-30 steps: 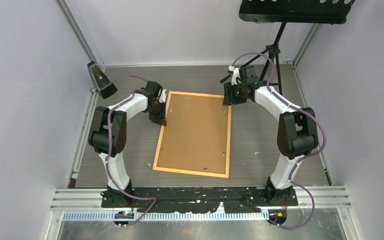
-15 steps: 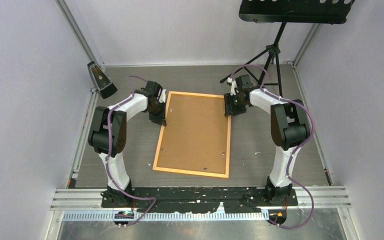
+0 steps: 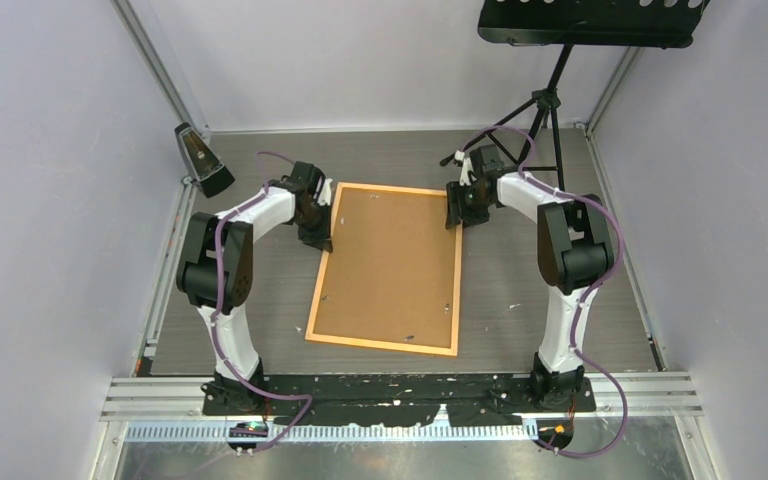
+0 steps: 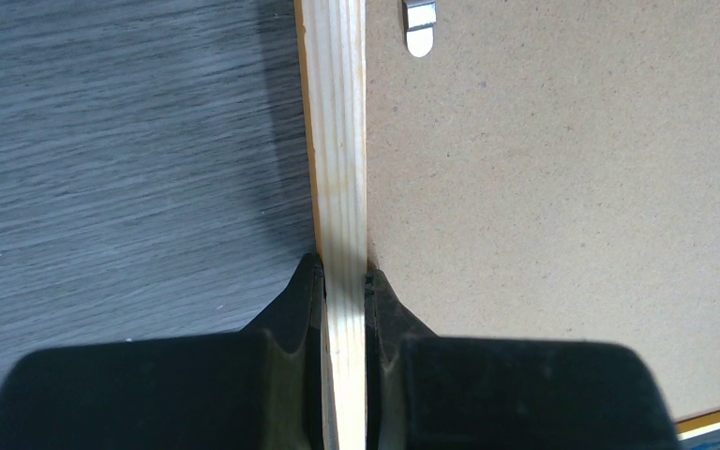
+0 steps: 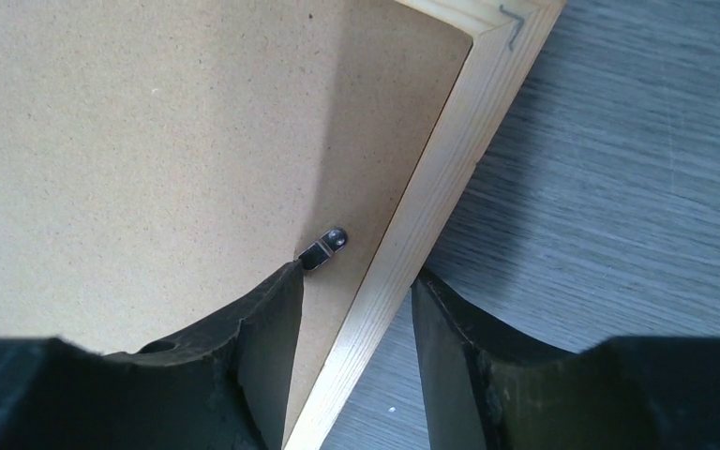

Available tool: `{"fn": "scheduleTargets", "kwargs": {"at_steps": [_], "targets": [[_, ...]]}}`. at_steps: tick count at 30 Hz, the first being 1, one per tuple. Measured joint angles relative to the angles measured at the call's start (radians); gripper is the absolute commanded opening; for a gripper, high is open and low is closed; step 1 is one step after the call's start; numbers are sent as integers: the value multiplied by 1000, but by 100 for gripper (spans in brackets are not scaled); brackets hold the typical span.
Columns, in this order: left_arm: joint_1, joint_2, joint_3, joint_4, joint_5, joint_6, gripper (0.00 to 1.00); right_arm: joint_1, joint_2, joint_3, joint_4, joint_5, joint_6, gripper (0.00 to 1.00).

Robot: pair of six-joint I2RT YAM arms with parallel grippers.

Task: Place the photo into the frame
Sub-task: Install the photo frame at the center of the board.

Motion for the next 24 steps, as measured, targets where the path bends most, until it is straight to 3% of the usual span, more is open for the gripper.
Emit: {"fn": "scheduleTargets", "kwargs": {"at_steps": [24], "targets": [[8, 0, 0, -3, -3, -6, 0, -25, 63, 81, -3, -80, 57, 53]]}}
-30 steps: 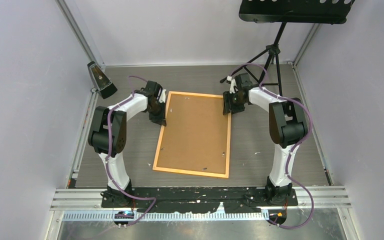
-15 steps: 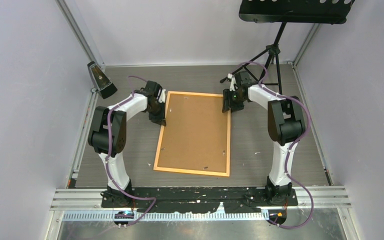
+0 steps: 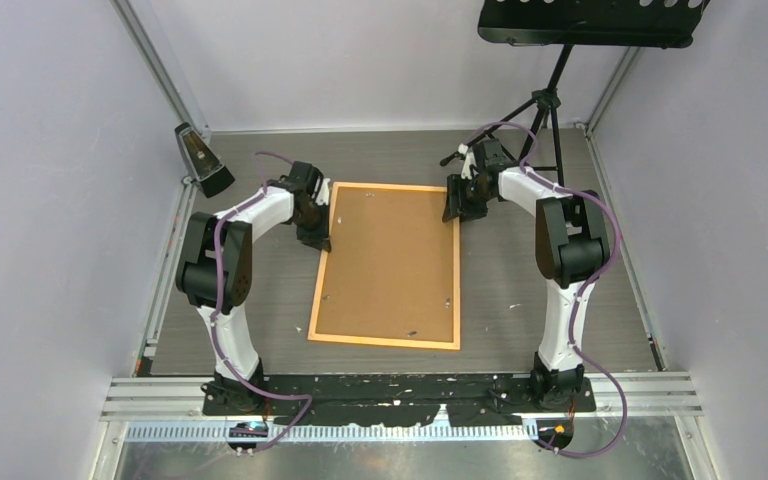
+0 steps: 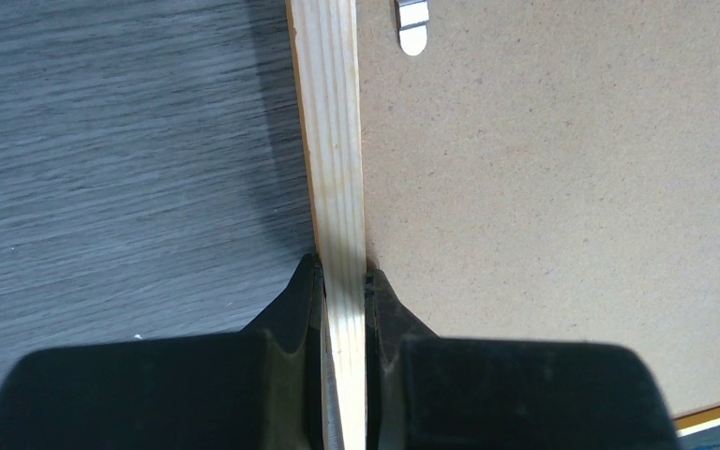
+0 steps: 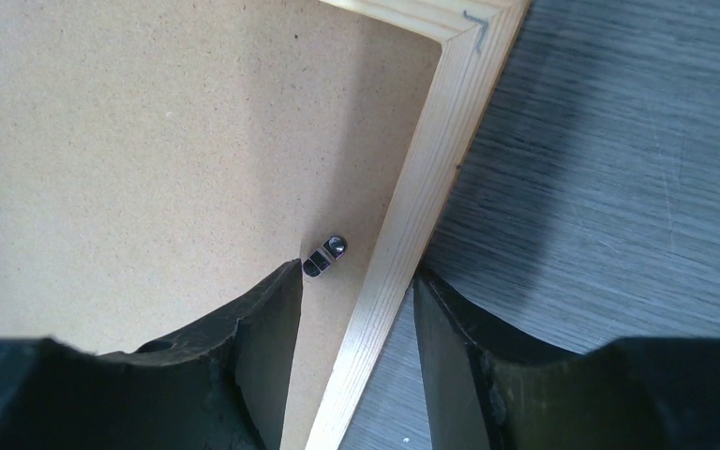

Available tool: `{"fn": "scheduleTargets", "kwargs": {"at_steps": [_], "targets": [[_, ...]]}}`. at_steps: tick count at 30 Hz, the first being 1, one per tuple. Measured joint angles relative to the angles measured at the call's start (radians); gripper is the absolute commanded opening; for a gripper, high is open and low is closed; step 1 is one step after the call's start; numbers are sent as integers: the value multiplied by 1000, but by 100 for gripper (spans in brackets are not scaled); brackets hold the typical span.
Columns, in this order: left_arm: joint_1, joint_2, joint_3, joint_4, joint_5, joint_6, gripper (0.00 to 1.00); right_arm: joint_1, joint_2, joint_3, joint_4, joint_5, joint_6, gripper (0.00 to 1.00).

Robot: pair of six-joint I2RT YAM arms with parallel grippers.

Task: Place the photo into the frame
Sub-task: Install the photo frame at the center of the board.

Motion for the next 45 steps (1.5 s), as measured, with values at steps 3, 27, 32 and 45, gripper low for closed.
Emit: {"fn": "scheduleTargets", "kwargs": {"at_steps": [3, 27, 32, 45], "targets": [[0, 0, 0, 0, 0, 0, 0, 0, 1, 0, 0, 0, 0, 53], [5, 0, 0, -2, 0, -2, 0, 72, 13, 31, -7, 187, 14, 49], [5, 0, 0, -2, 0, -2, 0, 70, 9, 24, -3, 188, 2, 48], [5, 0, 0, 0, 2, -2, 0, 60, -4, 18, -6, 185, -63, 48]]}}
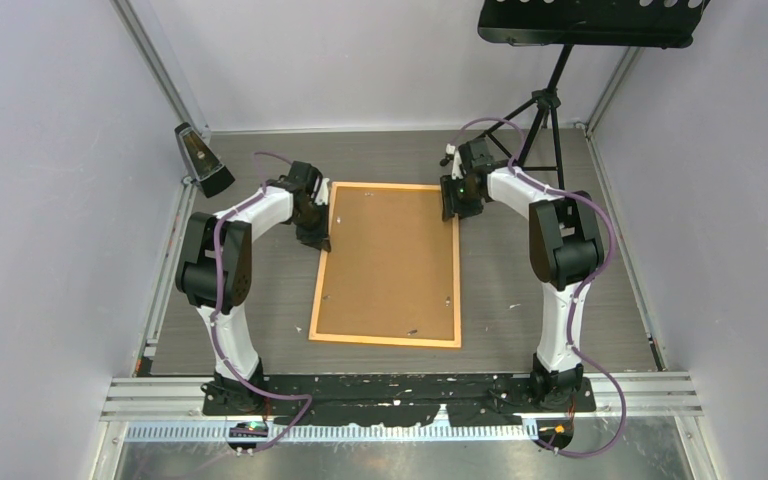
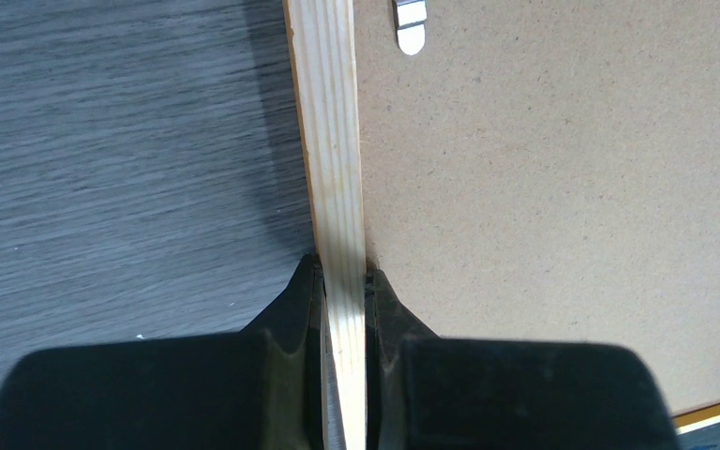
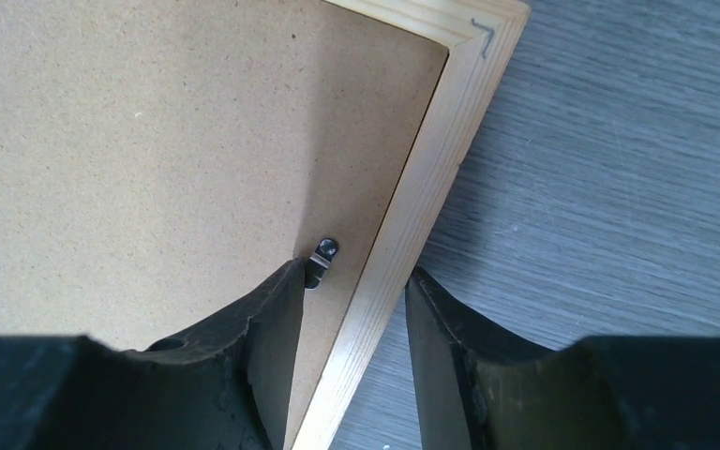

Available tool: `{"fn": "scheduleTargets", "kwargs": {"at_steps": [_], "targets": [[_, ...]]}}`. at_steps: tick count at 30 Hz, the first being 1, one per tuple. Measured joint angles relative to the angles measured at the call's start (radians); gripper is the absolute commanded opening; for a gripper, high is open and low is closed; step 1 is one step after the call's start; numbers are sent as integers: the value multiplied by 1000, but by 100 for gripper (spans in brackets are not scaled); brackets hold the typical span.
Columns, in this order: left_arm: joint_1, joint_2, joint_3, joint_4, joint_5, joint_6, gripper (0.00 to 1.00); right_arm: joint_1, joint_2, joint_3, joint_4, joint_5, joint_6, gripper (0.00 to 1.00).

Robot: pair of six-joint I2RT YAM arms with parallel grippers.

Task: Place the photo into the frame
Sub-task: Install the photo frame at the center of the board.

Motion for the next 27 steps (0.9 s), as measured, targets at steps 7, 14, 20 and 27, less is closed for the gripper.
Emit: {"fn": "scheduleTargets", "kwargs": {"at_steps": [7, 14, 20, 27], "targets": [[-2, 0, 0, 5, 10, 0, 0, -2, -6, 8, -29, 24, -57, 45], [-8, 0, -1, 9, 21, 0, 0, -8, -6, 31, -90, 44, -119, 42], [-9, 0, -2, 11, 26, 0, 0, -12, -5, 56, -113, 63, -166, 39], [-10, 0, -2, 11, 28, 0, 0, -14, -5, 65, -100, 66, -187, 36]]}}
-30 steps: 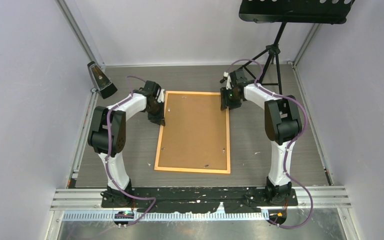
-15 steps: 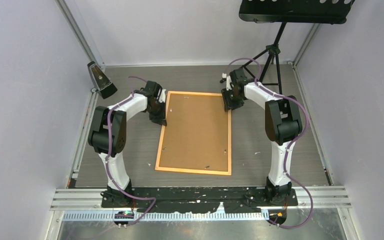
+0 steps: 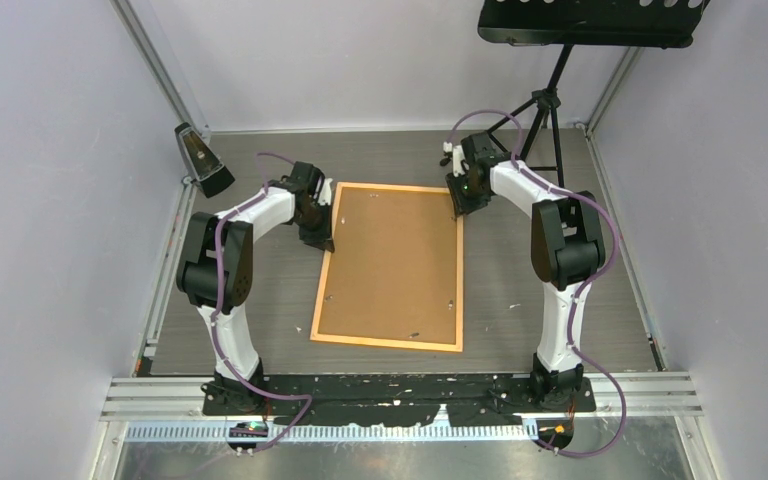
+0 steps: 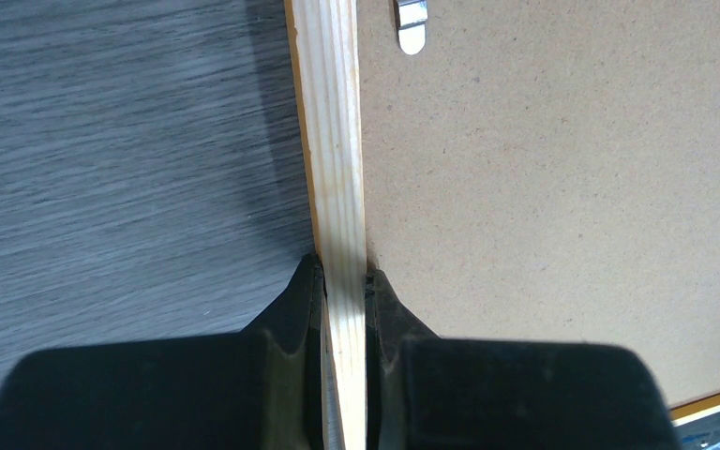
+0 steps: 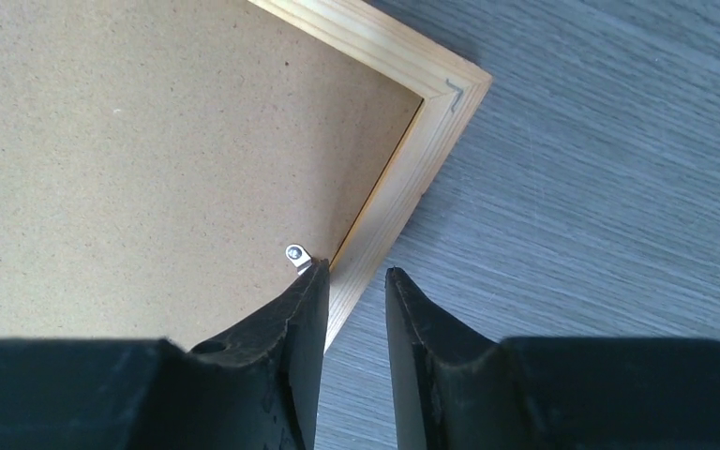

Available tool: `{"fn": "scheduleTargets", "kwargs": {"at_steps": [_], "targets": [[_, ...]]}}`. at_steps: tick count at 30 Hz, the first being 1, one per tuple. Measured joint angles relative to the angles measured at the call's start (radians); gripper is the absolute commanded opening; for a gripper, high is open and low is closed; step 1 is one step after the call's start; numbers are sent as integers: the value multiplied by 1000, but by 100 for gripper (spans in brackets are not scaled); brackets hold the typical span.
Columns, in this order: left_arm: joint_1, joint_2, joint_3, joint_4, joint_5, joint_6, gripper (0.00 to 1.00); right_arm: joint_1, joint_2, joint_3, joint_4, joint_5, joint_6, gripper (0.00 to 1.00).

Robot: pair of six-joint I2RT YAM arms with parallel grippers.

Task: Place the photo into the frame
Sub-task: Install the photo frame at the center of the board.

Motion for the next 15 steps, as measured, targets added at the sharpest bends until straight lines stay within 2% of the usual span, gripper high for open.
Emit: {"fn": "scheduleTargets", "kwargs": {"at_steps": [3, 7, 15], "targets": [[0, 0, 0, 0, 0, 0, 0, 0, 0, 0, 8, -17, 0, 41], [0, 0, 0, 0, 1, 0, 0, -3, -6, -12, 24, -58, 0, 55], [0, 0, 0, 0, 2, -1, 0, -5, -110, -82, 29, -86, 3, 57]]}}
